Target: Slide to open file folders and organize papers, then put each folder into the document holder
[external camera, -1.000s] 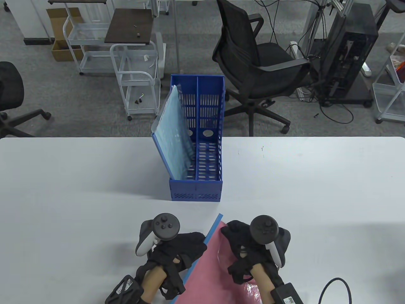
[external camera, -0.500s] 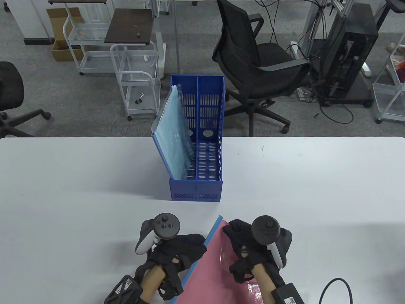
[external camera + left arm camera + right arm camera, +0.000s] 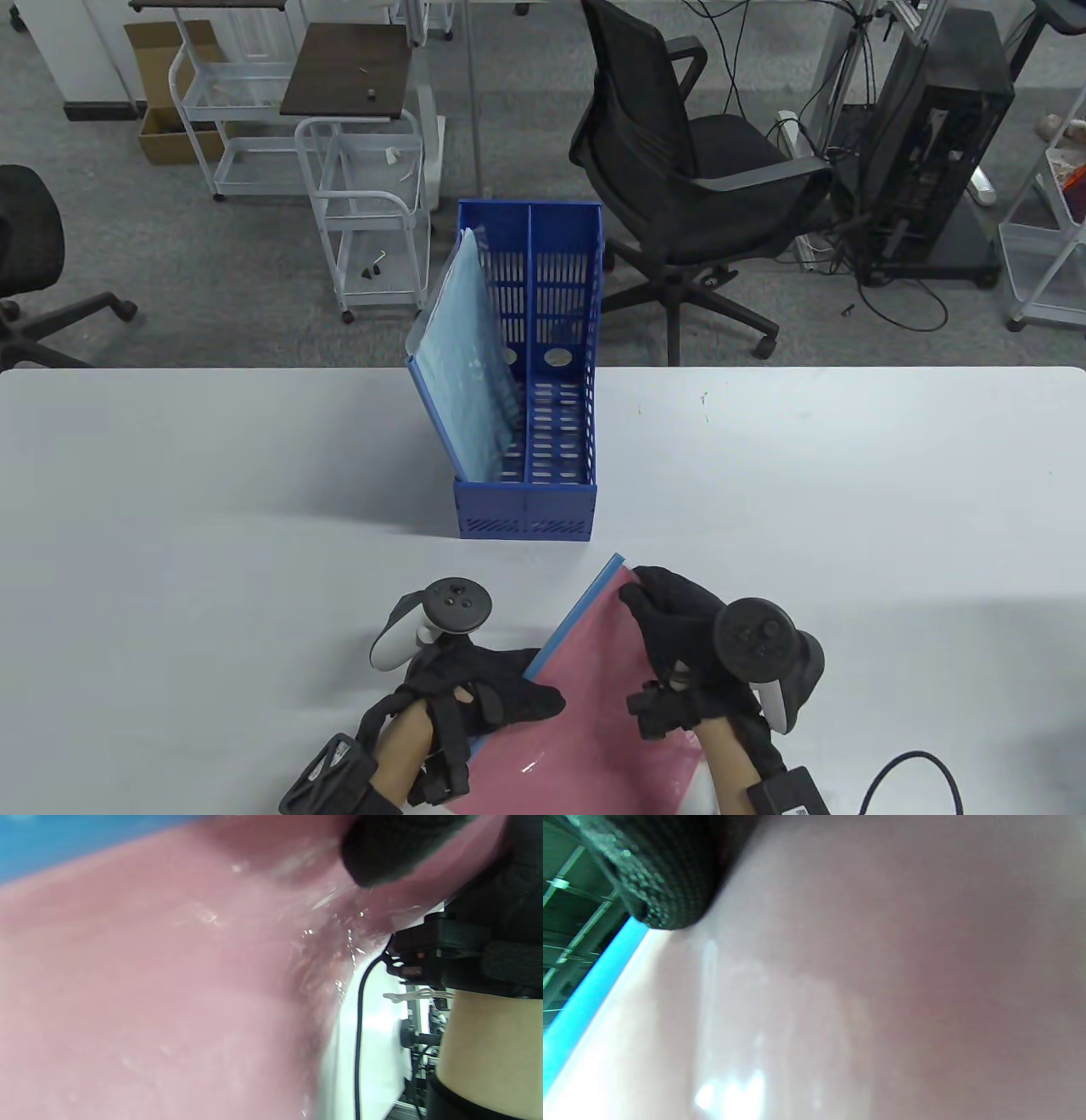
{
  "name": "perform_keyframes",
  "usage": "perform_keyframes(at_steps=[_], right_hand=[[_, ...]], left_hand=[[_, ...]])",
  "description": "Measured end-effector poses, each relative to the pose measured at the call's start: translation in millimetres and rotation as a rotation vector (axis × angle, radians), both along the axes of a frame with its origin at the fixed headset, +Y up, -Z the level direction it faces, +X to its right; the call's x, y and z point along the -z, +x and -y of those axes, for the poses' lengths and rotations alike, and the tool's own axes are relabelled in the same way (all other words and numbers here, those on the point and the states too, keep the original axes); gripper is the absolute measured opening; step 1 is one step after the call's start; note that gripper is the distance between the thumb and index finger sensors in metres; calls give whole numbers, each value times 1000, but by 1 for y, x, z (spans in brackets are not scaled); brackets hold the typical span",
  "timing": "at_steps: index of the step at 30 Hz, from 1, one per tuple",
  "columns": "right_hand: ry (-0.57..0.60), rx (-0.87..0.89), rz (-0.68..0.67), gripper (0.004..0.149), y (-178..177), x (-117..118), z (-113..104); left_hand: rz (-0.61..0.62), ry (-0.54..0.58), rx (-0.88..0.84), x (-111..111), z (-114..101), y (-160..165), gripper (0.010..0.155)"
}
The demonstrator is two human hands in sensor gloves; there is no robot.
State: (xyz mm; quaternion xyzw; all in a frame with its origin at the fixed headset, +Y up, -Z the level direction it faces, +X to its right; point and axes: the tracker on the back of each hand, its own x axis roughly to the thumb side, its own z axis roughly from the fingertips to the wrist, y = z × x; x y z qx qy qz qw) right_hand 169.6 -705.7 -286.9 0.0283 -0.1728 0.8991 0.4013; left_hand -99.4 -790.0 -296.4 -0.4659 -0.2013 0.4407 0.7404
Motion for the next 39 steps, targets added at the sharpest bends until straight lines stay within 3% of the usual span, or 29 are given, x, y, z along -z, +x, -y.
perform_keyframes(at_steps=[4,7,9,13,17,22,25,28,34,39], right_hand=[[-8,-11,-37,44,2,-2,-7],[-2,-70,44,65,13,-5,-12],[-16,-155,154,77,30,-5,-11],[-120,-180,301,82,57,0,2],[-195,-166,256,82,48,5,13],[-241,-349,203,84,23,9,20],[-297,-438,148,85,11,10,27],[-338,-467,99,87,-2,7,28],[-320,-493,55,87,-16,3,29],[-330,-480,41,86,-17,1,30]], left_hand=[[19,-31,-71,-2,-3,3,61],[-37,-21,-117,0,-5,-3,61],[-139,-5,-194,5,-8,-16,61],[-405,51,-435,10,-21,-40,60],[-573,254,-573,7,-51,-50,61],[-748,607,-620,5,-103,-58,61],[-890,736,-695,13,-130,-57,61],[-992,832,-708,25,-151,-53,61],[-1072,998,-688,50,-181,-30,61],[-1088,984,-668,80,-180,-7,61]])
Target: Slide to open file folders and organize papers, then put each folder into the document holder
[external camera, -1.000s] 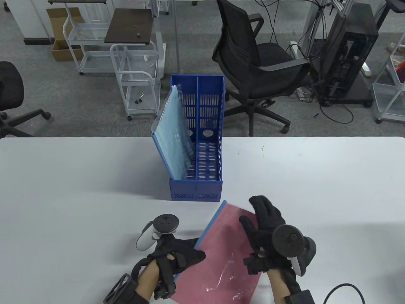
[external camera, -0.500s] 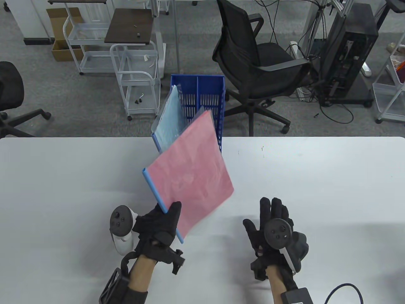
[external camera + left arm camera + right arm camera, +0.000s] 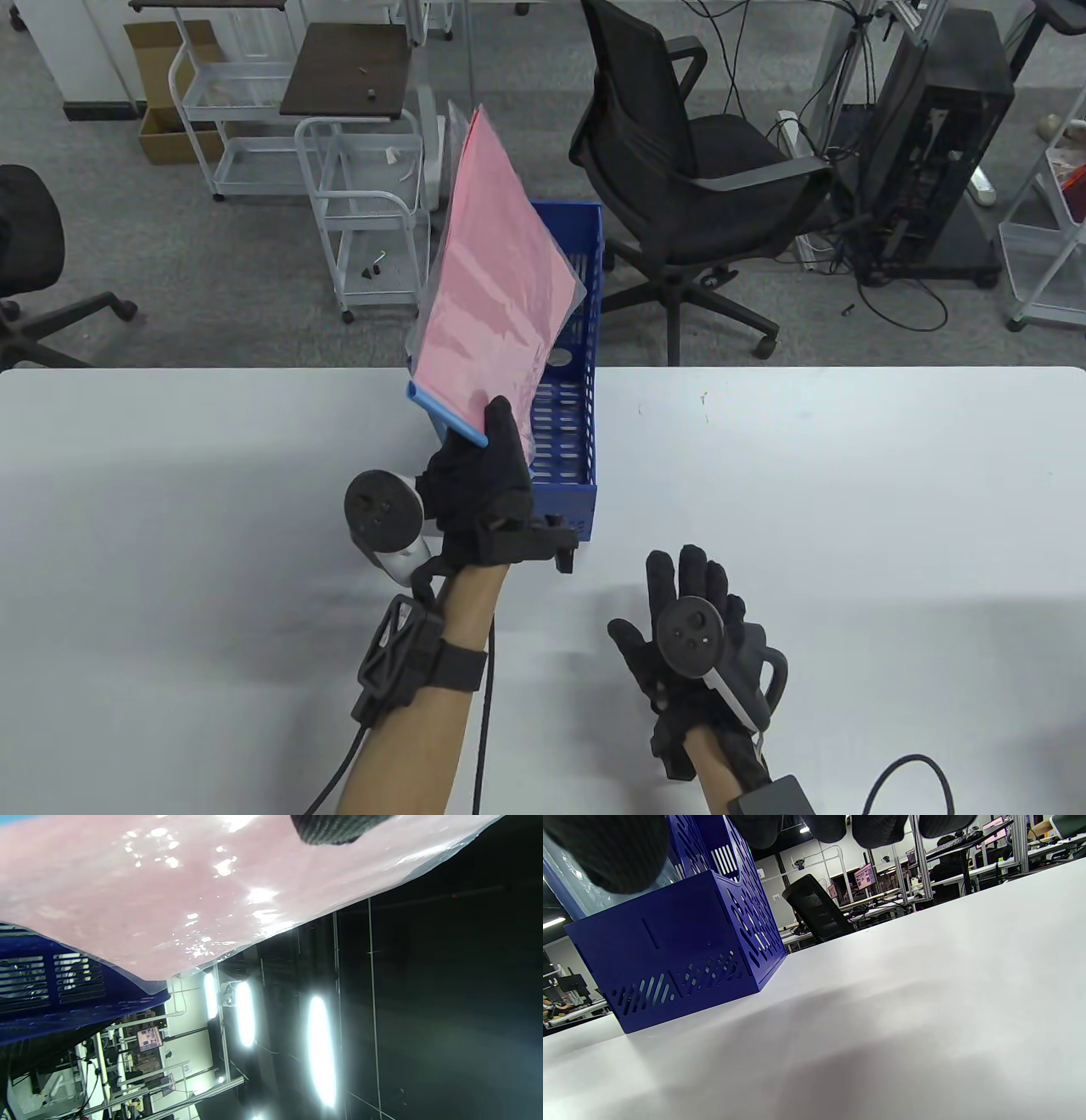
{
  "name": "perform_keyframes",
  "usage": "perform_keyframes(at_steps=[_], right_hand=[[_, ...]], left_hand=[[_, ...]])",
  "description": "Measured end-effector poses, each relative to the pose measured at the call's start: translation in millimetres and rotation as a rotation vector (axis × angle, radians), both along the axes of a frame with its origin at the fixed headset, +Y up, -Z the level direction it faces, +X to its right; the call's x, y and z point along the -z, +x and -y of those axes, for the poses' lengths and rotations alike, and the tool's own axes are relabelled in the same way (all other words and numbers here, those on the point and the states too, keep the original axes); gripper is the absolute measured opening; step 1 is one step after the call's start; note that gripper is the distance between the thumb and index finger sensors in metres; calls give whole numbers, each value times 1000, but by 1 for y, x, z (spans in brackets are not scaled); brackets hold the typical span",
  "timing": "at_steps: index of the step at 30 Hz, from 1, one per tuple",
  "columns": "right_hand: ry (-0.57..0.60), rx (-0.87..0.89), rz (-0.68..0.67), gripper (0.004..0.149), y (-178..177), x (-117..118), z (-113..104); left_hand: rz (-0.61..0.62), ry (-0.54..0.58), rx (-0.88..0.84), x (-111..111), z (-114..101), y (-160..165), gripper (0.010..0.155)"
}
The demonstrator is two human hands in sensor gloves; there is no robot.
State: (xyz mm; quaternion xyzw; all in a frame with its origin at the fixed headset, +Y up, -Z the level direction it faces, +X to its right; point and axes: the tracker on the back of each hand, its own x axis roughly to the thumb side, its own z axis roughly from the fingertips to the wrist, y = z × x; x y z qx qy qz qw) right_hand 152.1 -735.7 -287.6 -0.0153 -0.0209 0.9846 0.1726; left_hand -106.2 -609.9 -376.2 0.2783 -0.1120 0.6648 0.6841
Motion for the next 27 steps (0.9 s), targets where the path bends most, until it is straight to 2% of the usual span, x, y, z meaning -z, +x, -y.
perform_keyframes(at_steps=[5,14,17,18,23,27], right_hand=[[7,14,-10,86,-2,-2,-2],[-4,11,-29,85,-4,-2,1],[-18,-8,-40,85,-6,-1,3],[-18,-19,-41,85,-6,-1,4],[-40,-57,-57,85,-10,0,9],[-54,-81,-59,85,-11,0,13]], left_hand=[[-22,-73,17,27,18,16,61],[11,-280,65,67,68,32,62],[31,-425,89,79,83,35,73],[29,-468,102,79,87,34,76],[43,-430,99,68,87,24,75],[98,-432,176,40,77,-2,76]])
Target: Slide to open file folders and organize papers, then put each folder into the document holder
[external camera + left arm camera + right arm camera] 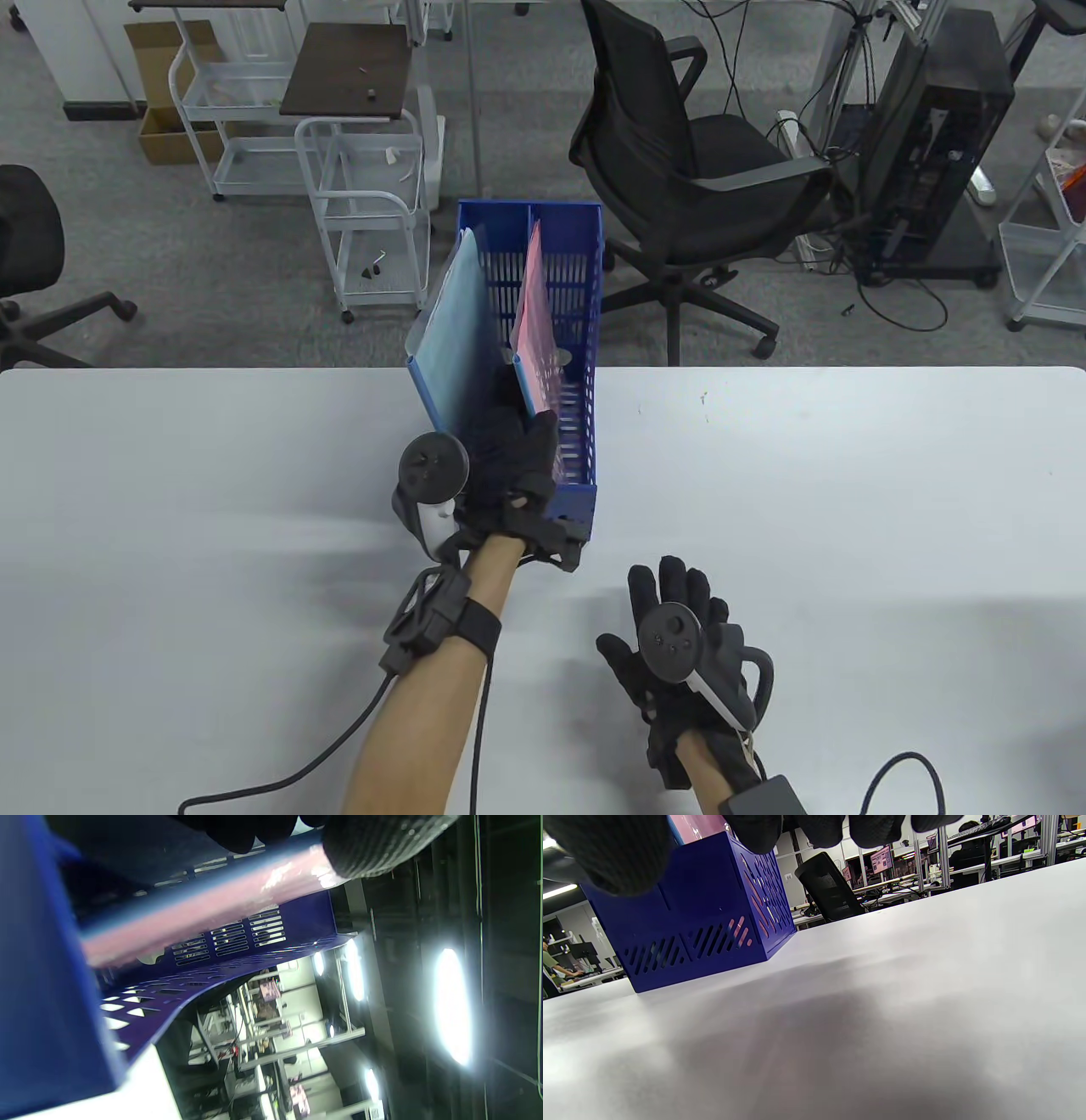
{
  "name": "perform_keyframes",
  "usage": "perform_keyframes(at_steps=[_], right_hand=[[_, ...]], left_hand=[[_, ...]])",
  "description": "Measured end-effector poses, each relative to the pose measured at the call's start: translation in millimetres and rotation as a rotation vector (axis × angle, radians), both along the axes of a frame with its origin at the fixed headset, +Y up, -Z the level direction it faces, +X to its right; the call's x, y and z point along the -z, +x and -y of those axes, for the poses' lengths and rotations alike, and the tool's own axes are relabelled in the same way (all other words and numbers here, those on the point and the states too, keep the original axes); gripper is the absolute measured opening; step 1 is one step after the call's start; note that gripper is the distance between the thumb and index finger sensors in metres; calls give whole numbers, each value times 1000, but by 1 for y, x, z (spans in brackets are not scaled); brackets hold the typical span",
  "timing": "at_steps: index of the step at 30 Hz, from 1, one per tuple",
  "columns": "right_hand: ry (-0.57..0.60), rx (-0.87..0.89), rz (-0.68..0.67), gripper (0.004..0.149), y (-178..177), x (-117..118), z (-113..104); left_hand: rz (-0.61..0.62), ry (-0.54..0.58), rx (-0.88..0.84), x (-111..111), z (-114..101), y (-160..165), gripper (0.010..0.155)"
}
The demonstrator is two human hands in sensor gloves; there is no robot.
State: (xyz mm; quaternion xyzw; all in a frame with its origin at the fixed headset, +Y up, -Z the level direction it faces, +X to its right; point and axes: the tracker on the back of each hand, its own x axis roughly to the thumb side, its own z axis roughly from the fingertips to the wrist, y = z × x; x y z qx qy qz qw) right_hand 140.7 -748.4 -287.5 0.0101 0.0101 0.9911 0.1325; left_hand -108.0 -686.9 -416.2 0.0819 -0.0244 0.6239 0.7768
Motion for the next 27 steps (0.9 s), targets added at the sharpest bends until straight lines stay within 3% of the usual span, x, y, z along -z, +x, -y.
perform_keyframes(at_steps=[7,13,18,21,27], right_hand=[[-2,-24,38,87,3,-1,0],[65,-40,20,88,2,-5,-9],[85,-79,-6,89,-3,-6,-10],[79,-92,-12,89,-3,-6,-10],[78,-97,-18,90,-4,-6,-10]], left_hand=[[163,6,379,-74,-12,-62,74],[15,66,776,-123,6,-109,74],[-9,29,943,-135,41,-109,76],[41,9,1062,-136,52,-100,76],[125,-74,1059,-144,69,-97,77]])
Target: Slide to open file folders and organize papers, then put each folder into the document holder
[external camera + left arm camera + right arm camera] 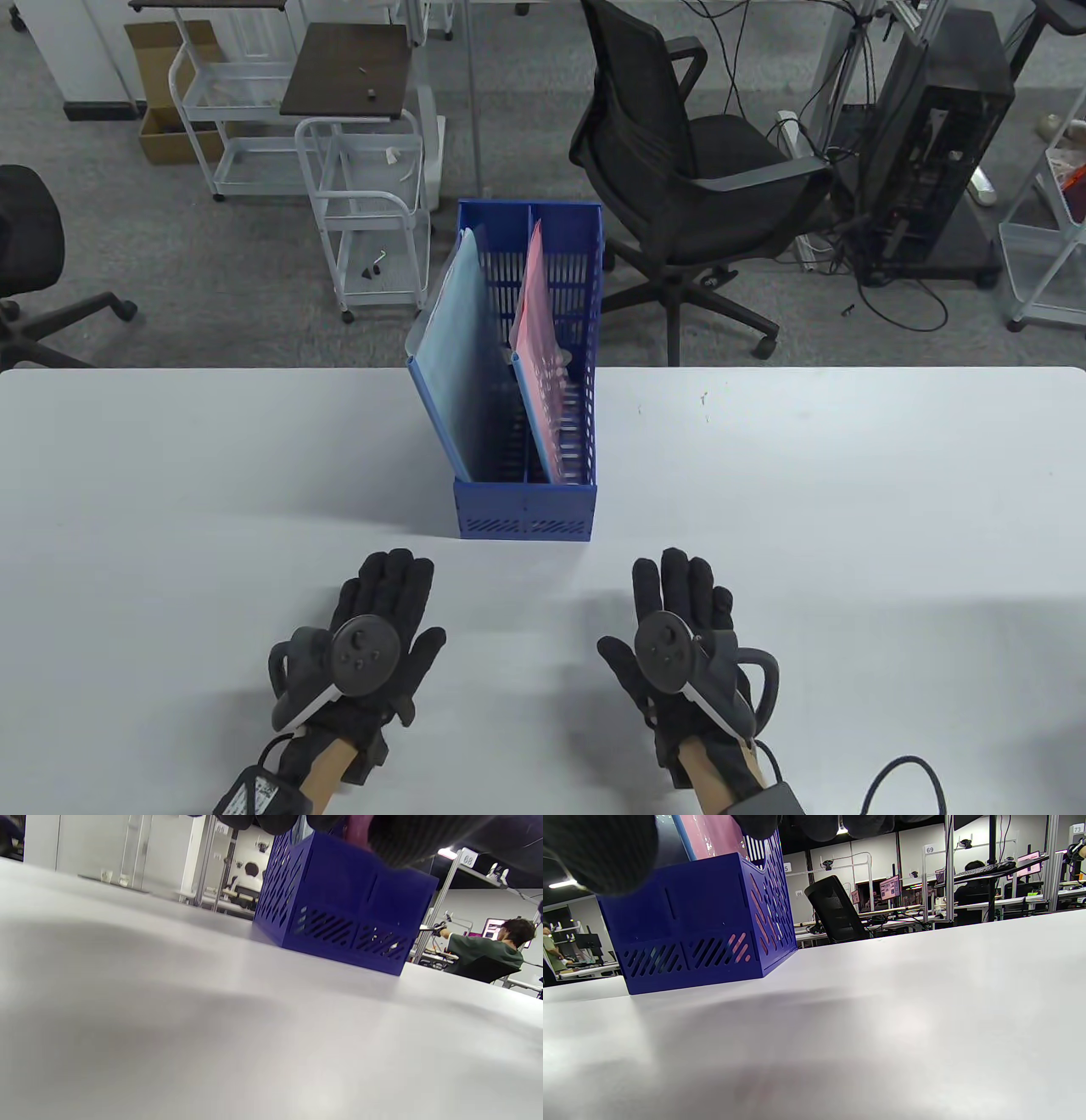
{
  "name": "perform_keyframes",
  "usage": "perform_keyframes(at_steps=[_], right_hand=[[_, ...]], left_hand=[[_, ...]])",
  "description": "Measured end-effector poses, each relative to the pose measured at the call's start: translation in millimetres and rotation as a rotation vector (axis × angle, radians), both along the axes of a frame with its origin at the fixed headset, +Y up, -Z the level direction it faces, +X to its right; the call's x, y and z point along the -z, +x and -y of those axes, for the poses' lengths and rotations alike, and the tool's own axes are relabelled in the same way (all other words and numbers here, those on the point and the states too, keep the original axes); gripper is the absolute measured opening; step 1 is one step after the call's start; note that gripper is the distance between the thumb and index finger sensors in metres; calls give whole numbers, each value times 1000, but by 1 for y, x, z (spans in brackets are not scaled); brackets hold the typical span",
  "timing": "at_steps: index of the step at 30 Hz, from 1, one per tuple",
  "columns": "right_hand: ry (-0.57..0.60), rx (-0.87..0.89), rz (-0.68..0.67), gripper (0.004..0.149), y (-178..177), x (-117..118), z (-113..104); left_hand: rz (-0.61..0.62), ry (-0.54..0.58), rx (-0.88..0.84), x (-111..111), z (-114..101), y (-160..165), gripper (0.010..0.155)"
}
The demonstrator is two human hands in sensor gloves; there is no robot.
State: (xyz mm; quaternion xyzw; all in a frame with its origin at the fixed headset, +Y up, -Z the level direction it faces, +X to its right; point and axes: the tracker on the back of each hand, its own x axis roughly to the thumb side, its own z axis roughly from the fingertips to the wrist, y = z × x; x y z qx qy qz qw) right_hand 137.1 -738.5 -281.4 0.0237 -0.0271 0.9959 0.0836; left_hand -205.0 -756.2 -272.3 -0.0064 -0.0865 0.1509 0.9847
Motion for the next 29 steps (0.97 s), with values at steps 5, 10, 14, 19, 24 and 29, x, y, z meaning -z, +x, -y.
perform_keyframes(at_steps=[5,10,14,19,24,29], right_hand=[[-16,-28,-13,90,-5,0,4],[-10,-36,-29,90,-10,-1,4],[-10,-46,-36,90,-13,-2,5],[-16,-59,-32,90,-13,-2,6],[-18,-63,-25,90,-13,-2,5],[-24,-76,-22,90,-13,-2,5]], left_hand=[[-33,29,5,-1,-4,-9,77],[-69,77,55,-3,-9,-15,77],[-72,79,59,-3,-10,-16,77],[-69,68,76,-2,-9,-15,77],[-68,71,93,-3,-10,-13,77],[-74,78,109,-4,-10,-13,78]])
